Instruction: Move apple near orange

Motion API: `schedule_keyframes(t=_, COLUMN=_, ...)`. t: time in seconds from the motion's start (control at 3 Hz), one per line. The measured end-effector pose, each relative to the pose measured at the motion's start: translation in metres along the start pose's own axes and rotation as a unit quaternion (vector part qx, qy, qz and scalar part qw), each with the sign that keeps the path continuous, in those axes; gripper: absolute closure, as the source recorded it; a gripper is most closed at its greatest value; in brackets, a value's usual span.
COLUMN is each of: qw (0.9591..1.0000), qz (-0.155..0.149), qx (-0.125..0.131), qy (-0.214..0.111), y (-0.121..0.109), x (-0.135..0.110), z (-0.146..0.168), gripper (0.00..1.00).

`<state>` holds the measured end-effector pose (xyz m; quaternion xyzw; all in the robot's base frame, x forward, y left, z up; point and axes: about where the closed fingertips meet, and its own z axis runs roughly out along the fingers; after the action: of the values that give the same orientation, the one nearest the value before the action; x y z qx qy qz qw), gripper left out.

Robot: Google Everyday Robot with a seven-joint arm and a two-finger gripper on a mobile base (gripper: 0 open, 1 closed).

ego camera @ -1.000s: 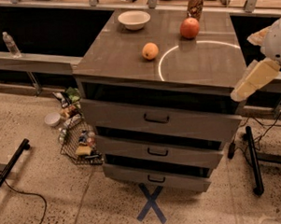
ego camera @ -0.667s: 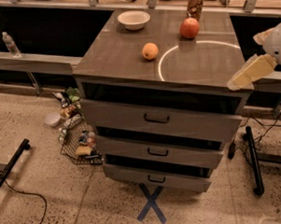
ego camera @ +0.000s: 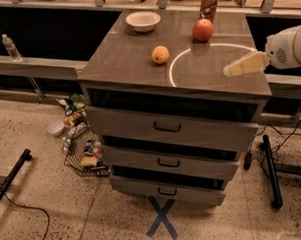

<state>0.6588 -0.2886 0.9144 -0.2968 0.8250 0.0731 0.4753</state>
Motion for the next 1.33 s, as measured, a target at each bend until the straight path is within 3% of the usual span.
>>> schedule_keyframes(t=0.33, qw=0.9991, qz=0.002, qx=0.033, qy=-0.027, y=-0.016, x=-0.013, z=0.003, gripper=0.00)
schedule_keyframes(t=0.67, qw=0.9976, qz=0.018, qx=0.050, qy=-0.045, y=-0.016, x=-0.010, z=0.022, gripper=0.00)
schedule_keyframes(t=1.0, qw=0.9891, qz=0.059, qx=0.061, qy=-0.120, y=-0.033, x=-0.043, z=0.080, gripper=0.00)
schedule_keyframes(t=1.33, qw=0.9807, qz=0.096, qx=0.071, qy=-0.155, y=-0.049, x=-0.061, z=0.111, gripper=0.00)
